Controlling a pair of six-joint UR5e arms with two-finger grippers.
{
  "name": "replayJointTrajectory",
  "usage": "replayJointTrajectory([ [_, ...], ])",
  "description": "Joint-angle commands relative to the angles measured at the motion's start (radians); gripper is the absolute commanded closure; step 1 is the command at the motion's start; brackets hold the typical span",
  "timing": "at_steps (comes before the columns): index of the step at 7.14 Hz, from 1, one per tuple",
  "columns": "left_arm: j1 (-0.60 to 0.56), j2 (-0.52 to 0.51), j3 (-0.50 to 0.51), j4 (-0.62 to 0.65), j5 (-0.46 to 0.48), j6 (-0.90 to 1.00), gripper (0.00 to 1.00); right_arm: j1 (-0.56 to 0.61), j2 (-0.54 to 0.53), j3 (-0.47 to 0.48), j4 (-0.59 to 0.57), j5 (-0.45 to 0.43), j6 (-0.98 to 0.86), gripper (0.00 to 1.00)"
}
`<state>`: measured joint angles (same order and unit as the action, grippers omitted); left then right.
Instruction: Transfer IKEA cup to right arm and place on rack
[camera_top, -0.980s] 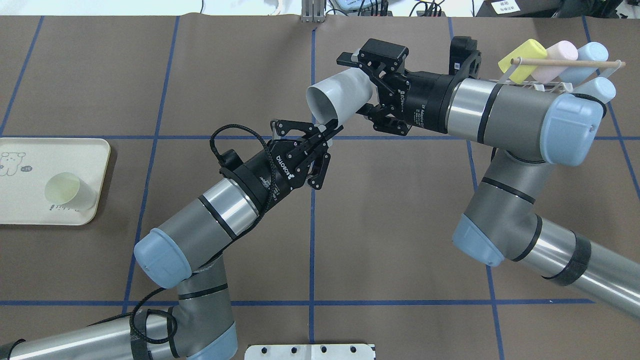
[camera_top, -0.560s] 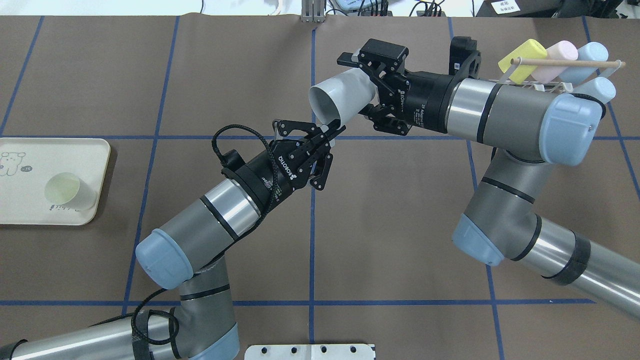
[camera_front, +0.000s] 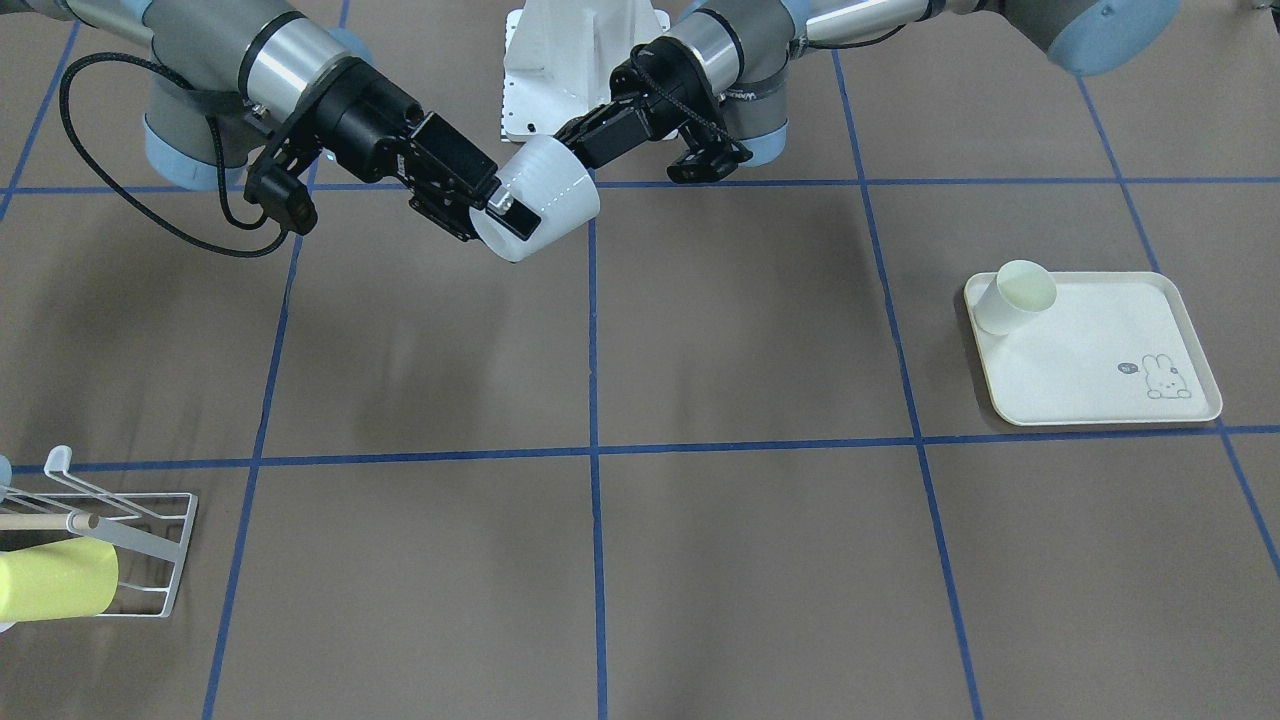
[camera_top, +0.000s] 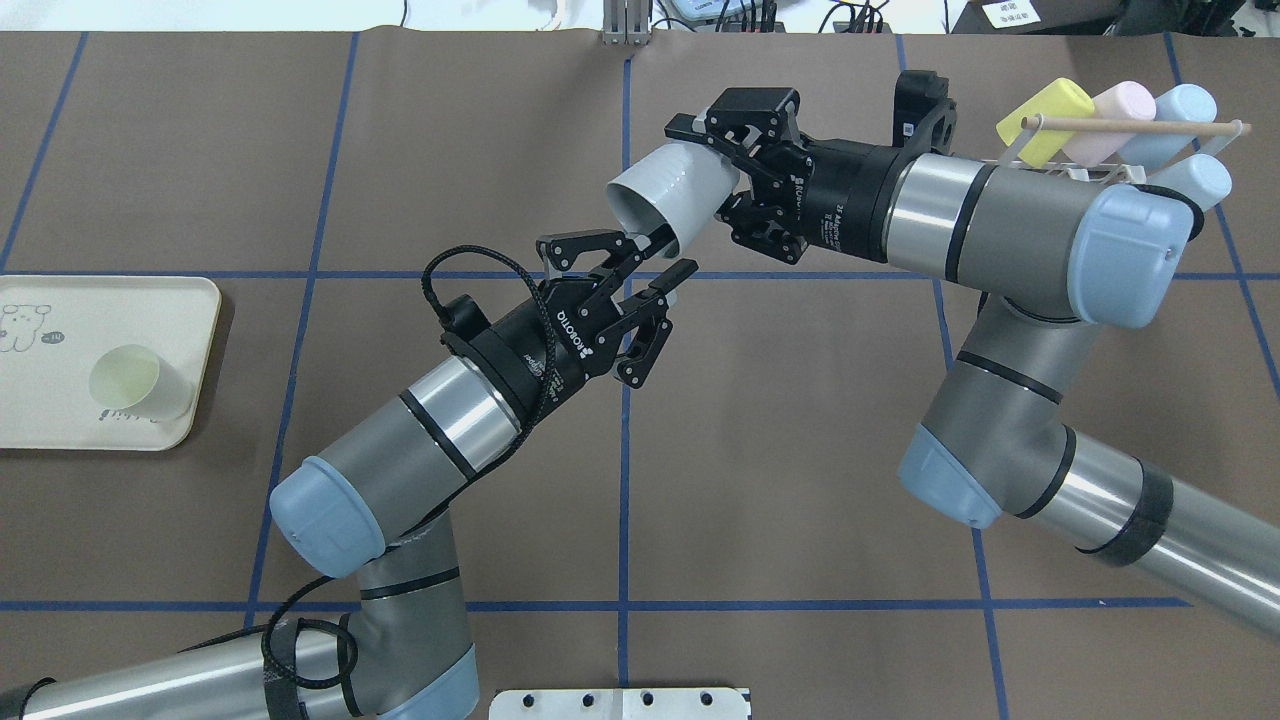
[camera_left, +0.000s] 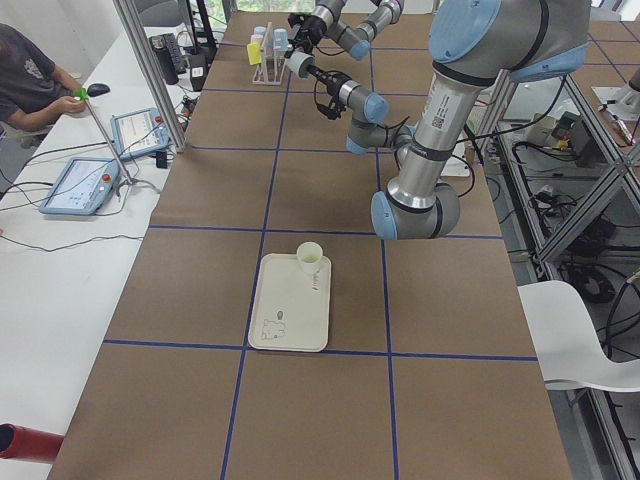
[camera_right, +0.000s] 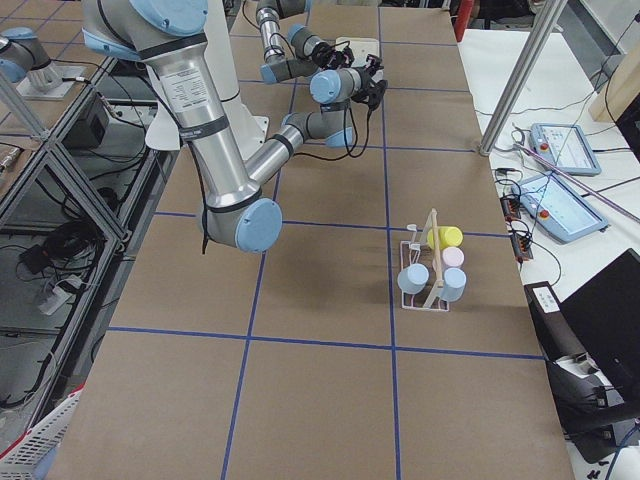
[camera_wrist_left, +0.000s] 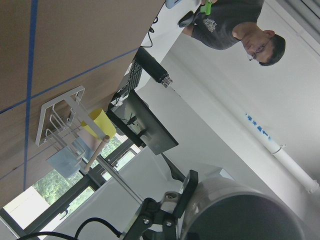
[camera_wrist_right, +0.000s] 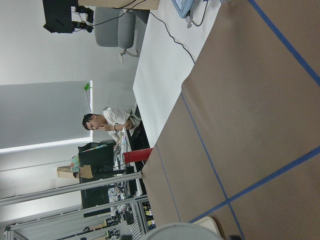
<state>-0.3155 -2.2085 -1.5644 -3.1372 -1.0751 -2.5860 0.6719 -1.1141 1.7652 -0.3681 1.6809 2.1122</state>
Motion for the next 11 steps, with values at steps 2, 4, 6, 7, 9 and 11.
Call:
replayJointTrajectory([
  [2,-0.002,0.003,-0.003,-0.006,0.000,0.026,0.00,0.005,0.005,-0.004,0.001,-0.001,-0.003,1.00],
  [4,-0.004,0.006,-0.003,-0.006,-0.002,0.030,0.00,0.076,0.002,-0.003,0.002,-0.001,-0.021,1.00],
  [6,-0.002,0.004,-0.005,-0.007,-0.009,0.091,0.00,0.167,-0.035,-0.004,-0.003,0.000,-0.081,1.00],
  [7,-0.005,0.003,-0.006,-0.006,-0.014,0.128,0.00,0.198,-0.062,-0.009,-0.009,-0.001,-0.150,1.00],
  [9,-0.011,0.001,-0.011,0.009,-0.014,0.357,0.00,0.256,-0.085,-0.071,-0.014,-0.001,-0.303,1.00],
  [11,-0.064,0.001,-0.105,0.316,-0.134,0.490,0.00,0.290,-0.119,-0.147,-0.017,-0.004,-0.489,1.00],
])
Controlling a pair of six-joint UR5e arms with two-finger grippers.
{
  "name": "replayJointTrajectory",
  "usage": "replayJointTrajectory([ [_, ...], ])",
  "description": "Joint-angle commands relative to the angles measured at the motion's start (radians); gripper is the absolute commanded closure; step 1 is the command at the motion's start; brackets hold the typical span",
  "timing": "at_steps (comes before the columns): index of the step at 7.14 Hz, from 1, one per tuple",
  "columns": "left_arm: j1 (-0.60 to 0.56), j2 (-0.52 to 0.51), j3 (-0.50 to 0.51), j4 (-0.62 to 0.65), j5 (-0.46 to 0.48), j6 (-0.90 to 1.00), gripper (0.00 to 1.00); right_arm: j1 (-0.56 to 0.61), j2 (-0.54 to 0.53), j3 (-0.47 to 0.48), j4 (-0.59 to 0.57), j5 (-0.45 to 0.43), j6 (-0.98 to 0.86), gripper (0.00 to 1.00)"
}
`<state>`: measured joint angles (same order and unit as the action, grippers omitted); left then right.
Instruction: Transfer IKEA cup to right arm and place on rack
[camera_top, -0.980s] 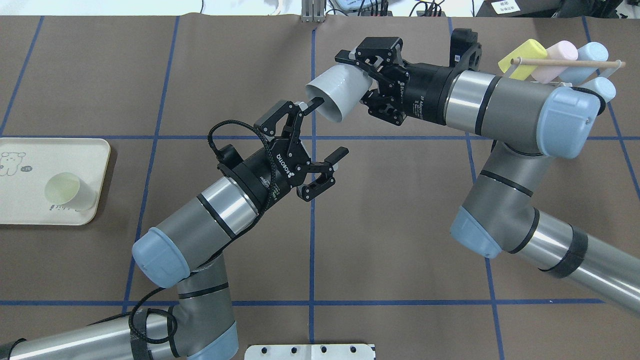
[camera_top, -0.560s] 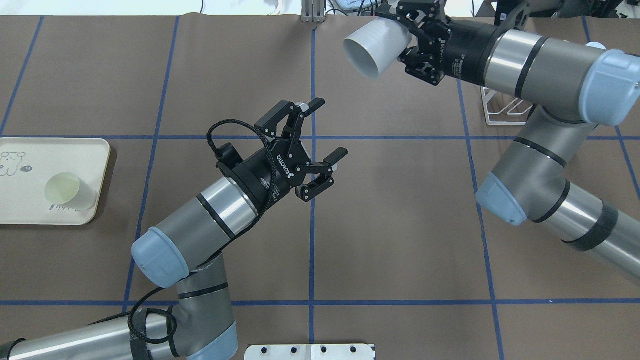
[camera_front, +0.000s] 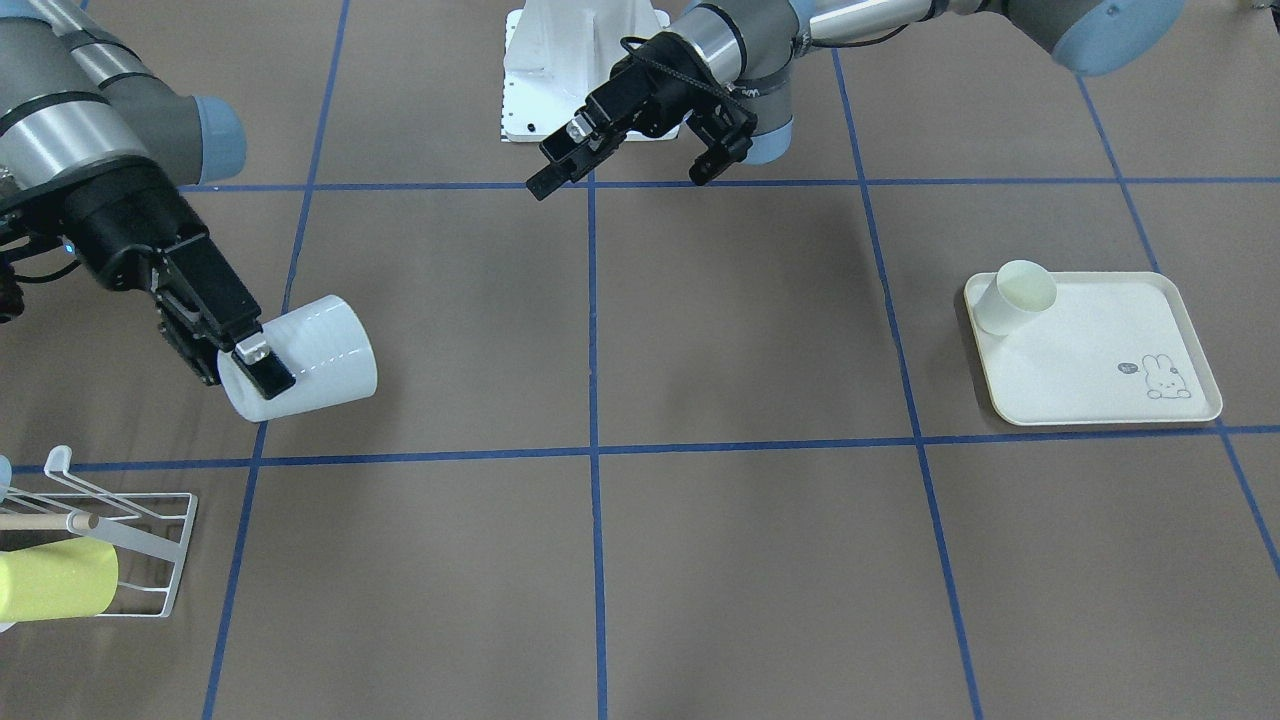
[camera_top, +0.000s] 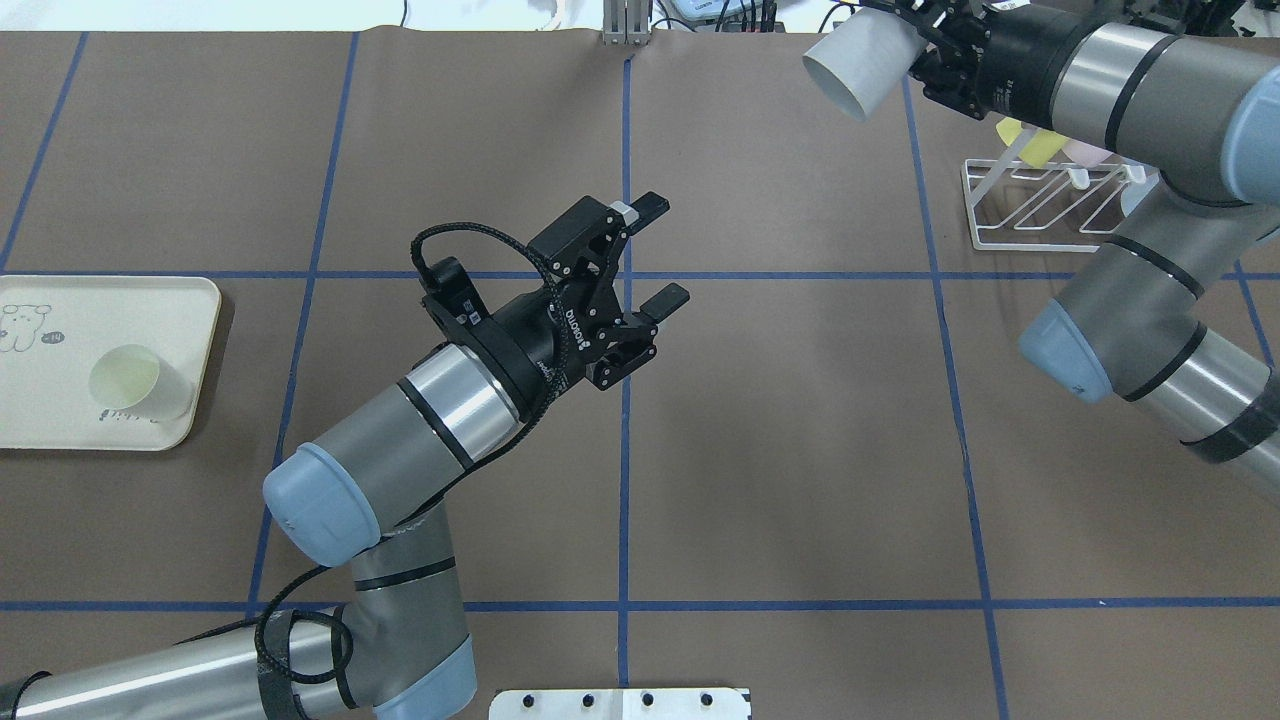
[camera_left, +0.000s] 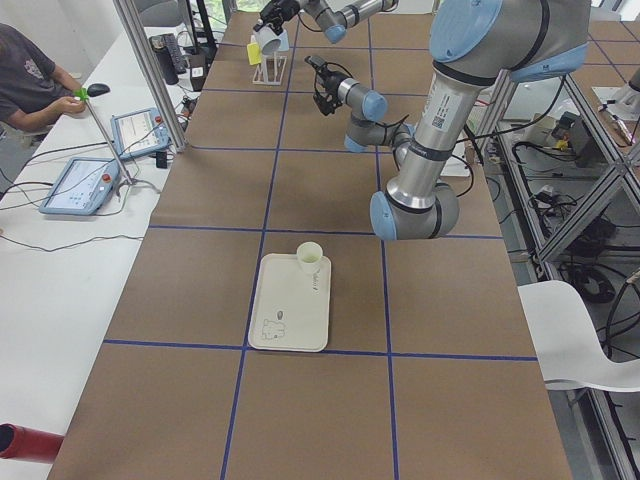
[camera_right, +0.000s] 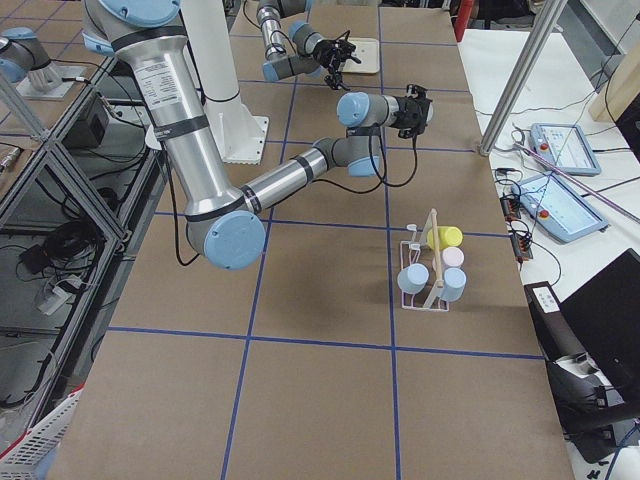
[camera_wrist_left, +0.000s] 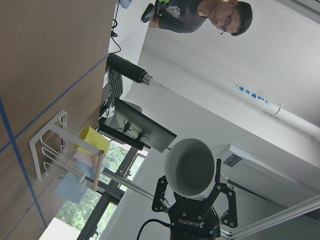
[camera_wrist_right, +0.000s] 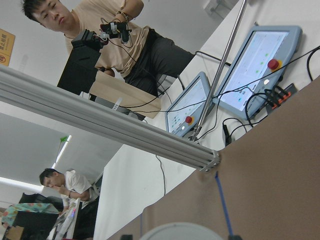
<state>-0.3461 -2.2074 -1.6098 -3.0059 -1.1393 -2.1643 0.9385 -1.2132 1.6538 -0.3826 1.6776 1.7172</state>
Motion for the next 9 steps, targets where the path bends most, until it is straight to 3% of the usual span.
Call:
replayJointTrajectory([
  [1,-0.087,0.000,-0.165,0.460,-0.161,0.070,0.00,0.046,-0.047,-0.048,-0.002,-0.003,-0.161,1.00],
  [2,-0.141,0.003,-0.227,0.636,-0.253,0.093,0.00,0.058,-0.083,-0.054,-0.019,-0.013,-0.264,1.00],
  [3,-0.164,0.012,-0.246,0.689,-0.290,0.159,0.00,0.075,-0.109,-0.054,-0.048,-0.028,-0.342,1.00],
  [5,-0.186,0.063,-0.248,0.699,-0.293,0.203,0.00,0.098,-0.124,-0.058,-0.076,-0.045,-0.389,1.00],
  [9,-0.197,0.110,-0.327,0.859,-0.300,0.366,0.00,0.143,-0.172,-0.062,-0.110,-0.104,-0.551,1.00],
])
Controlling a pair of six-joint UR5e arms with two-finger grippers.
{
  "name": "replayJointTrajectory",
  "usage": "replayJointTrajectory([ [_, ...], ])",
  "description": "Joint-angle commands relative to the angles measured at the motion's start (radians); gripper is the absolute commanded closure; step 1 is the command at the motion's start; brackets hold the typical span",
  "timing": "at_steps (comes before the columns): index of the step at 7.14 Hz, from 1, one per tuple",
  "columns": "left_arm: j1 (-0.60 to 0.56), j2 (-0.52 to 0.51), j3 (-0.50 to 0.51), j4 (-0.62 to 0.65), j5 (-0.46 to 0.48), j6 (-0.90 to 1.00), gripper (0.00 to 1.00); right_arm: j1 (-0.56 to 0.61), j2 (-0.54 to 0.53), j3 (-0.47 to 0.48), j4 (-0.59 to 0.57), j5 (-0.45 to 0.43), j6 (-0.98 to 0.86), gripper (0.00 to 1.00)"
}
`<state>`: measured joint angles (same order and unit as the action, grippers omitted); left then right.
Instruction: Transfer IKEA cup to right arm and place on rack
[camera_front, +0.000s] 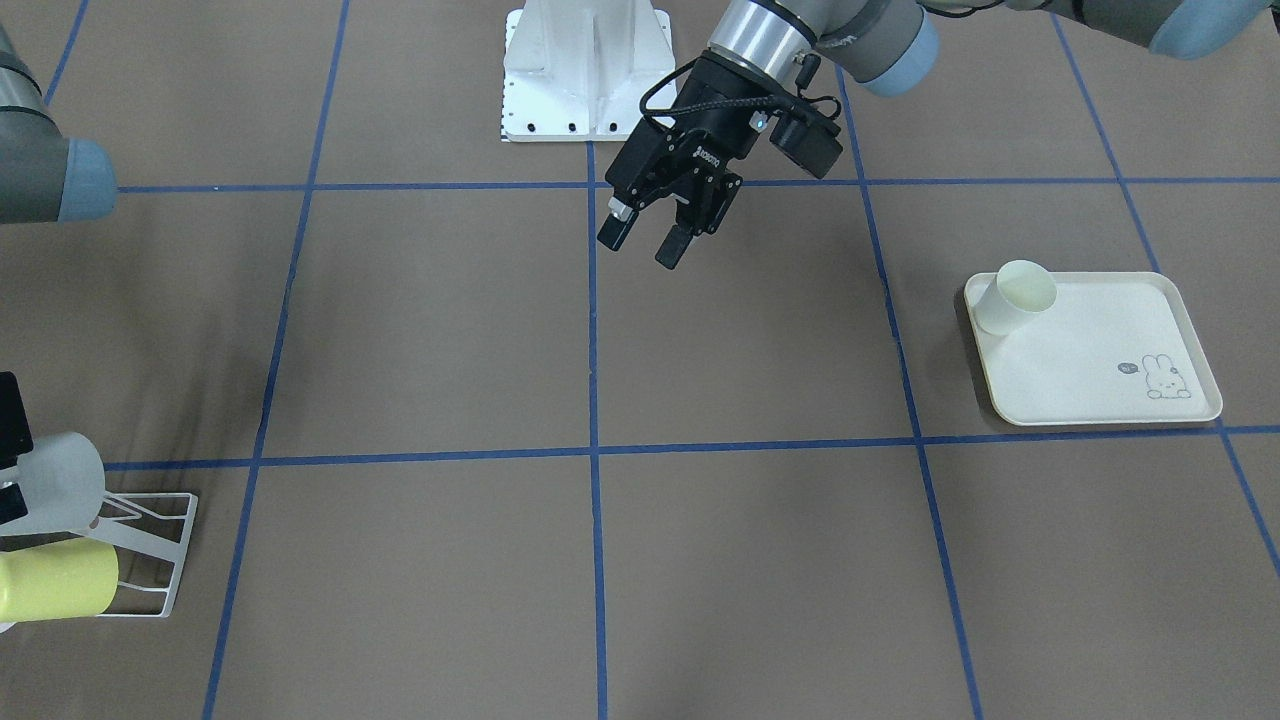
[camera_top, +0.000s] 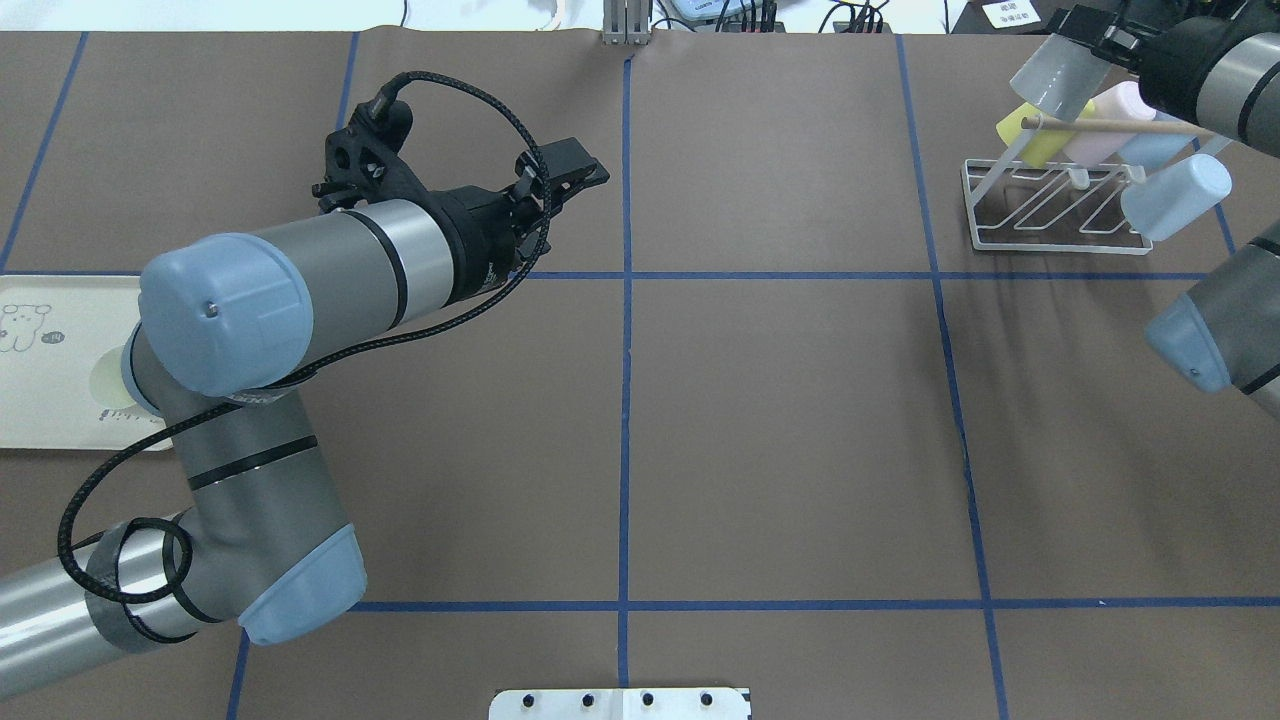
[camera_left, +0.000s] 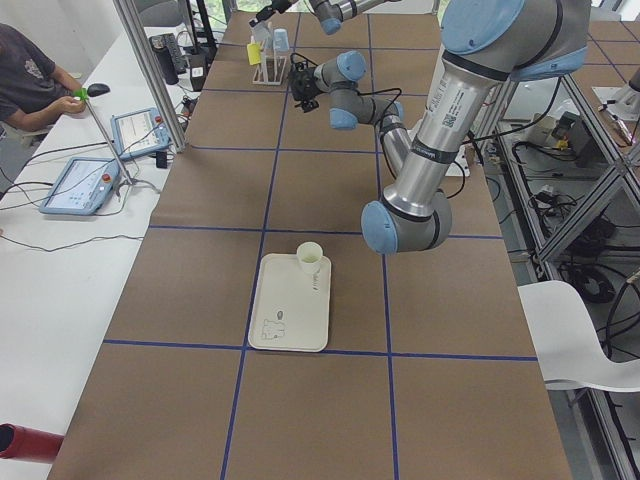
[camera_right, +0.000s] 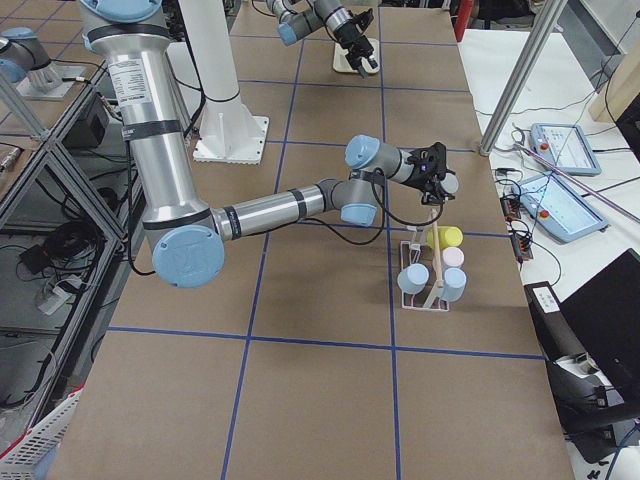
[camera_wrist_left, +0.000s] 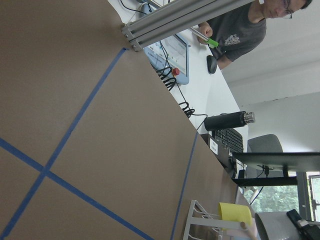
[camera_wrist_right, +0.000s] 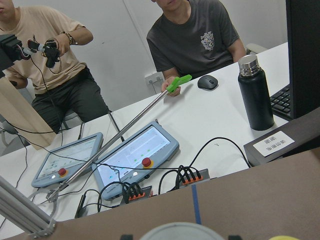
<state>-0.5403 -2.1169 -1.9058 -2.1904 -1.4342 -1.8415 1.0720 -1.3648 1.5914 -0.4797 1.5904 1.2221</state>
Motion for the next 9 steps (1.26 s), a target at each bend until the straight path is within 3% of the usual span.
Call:
replayJointTrajectory([
  [1,-0.029,0.031,-0.035,0.055,-0.049,0.044,0.00,0.025,-0.040,0.001,-0.014,-0.017,-0.140,1.00],
  [4,-0.037,0.066,-0.048,0.054,-0.066,0.047,0.00,0.036,-0.135,0.015,-0.013,-0.072,-0.293,1.00],
  [9,-0.037,0.098,-0.062,0.052,-0.081,0.047,0.00,0.022,-0.168,0.032,-0.013,-0.083,-0.300,1.00],
])
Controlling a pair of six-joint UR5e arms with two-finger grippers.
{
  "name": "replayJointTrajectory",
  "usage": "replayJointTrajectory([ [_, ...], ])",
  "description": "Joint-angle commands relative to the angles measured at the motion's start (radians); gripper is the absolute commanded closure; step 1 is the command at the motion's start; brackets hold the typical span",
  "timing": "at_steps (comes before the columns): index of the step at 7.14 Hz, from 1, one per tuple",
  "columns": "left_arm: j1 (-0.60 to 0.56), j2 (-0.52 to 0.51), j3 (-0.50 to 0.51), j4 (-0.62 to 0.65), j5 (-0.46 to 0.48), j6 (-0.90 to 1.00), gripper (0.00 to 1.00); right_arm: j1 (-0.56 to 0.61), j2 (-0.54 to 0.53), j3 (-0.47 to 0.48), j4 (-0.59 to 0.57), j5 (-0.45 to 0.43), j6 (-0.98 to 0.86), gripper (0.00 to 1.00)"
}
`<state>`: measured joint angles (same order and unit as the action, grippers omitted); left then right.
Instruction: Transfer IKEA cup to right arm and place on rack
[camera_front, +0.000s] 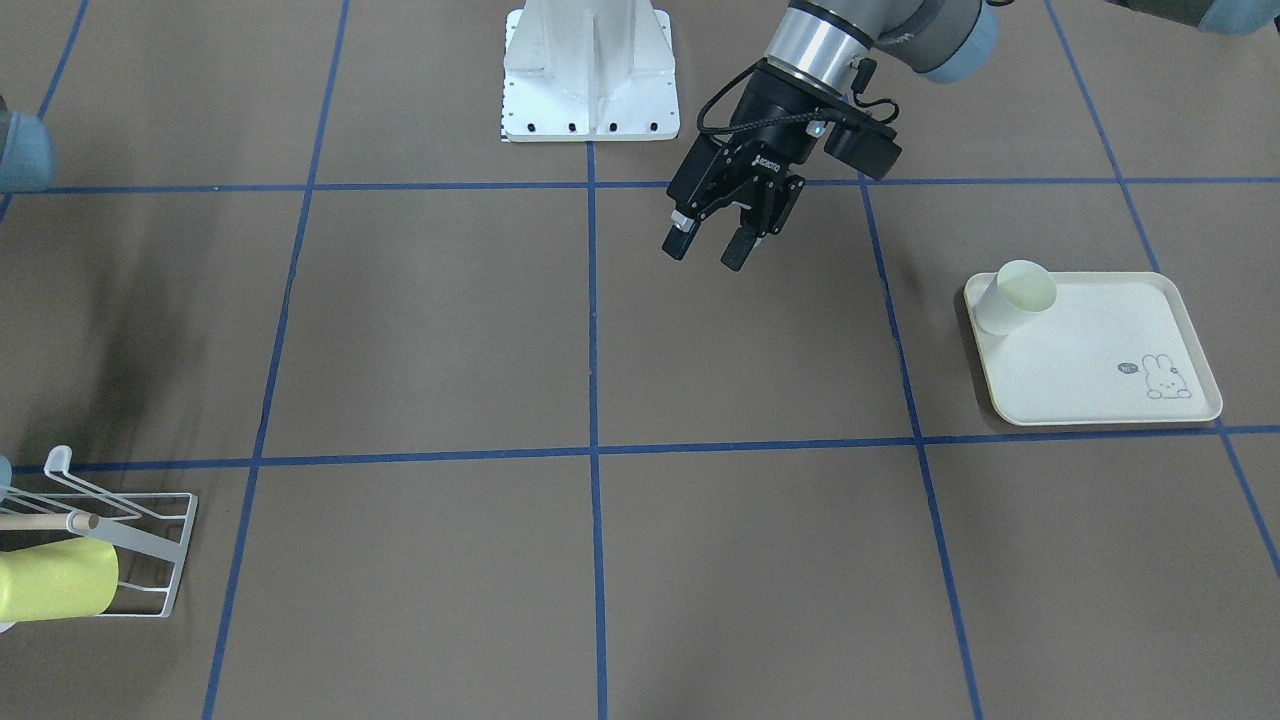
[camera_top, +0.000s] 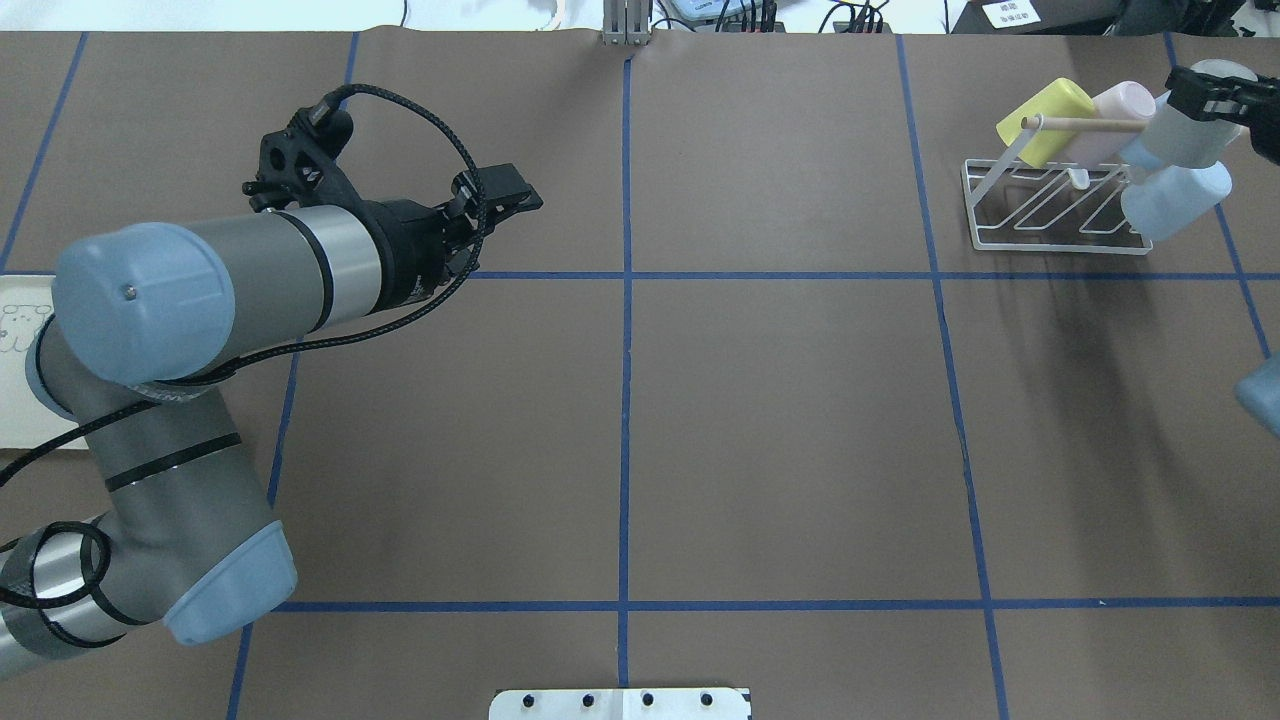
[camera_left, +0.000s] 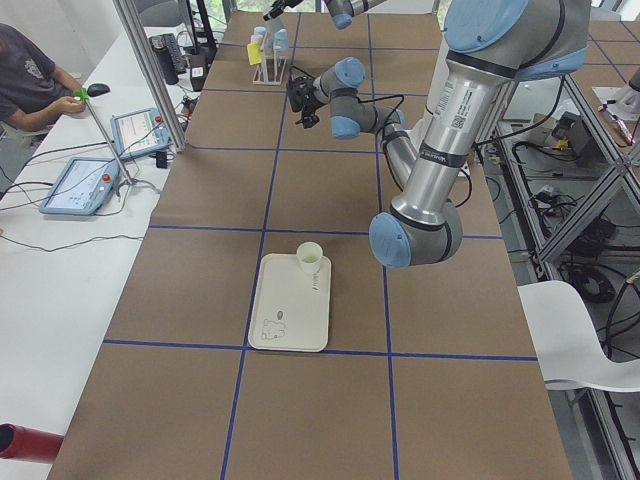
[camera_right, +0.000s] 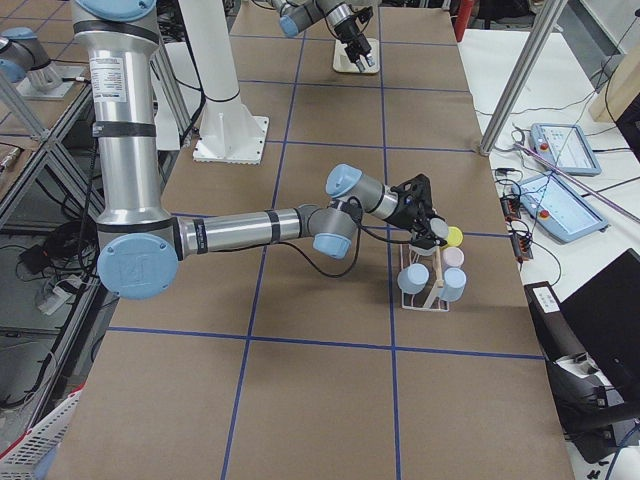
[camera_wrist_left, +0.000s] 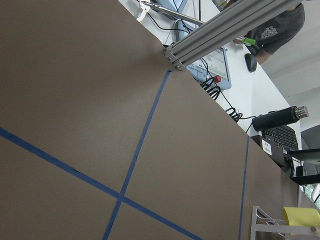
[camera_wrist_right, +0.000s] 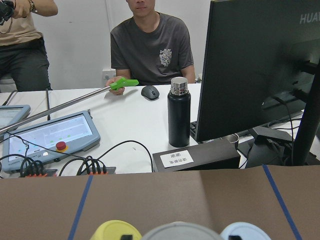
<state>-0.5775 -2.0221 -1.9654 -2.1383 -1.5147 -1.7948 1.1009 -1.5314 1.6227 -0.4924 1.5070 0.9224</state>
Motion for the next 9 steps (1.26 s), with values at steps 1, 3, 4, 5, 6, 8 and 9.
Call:
replayJointTrajectory([
  [1,0.001,0.005,-0.003,0.000,-0.002,0.000,0.00,-0.019,-0.001,-0.001,0.000,0.002,0.000,1.00],
  [3,0.001,0.005,-0.004,-0.002,-0.002,0.000,0.00,-0.035,-0.001,-0.003,-0.002,0.006,0.000,1.00],
  [4,0.001,0.008,-0.003,-0.003,-0.001,0.000,0.00,-0.041,-0.001,-0.013,0.000,-0.001,0.000,1.00],
  [5,0.001,0.008,-0.003,-0.003,-0.001,0.000,0.00,-0.047,0.000,-0.020,0.000,-0.002,0.000,1.00],
  [6,0.001,0.008,-0.003,-0.003,-0.001,0.000,0.00,-0.052,0.005,-0.024,-0.002,-0.002,0.000,1.00],
  [8,0.001,0.008,-0.001,-0.003,-0.001,-0.002,0.00,-0.061,0.014,-0.047,0.000,-0.004,0.000,1.00],
  [9,0.001,0.008,-0.003,-0.003,-0.001,-0.002,0.00,-0.061,0.013,-0.056,0.002,-0.004,0.000,1.00],
])
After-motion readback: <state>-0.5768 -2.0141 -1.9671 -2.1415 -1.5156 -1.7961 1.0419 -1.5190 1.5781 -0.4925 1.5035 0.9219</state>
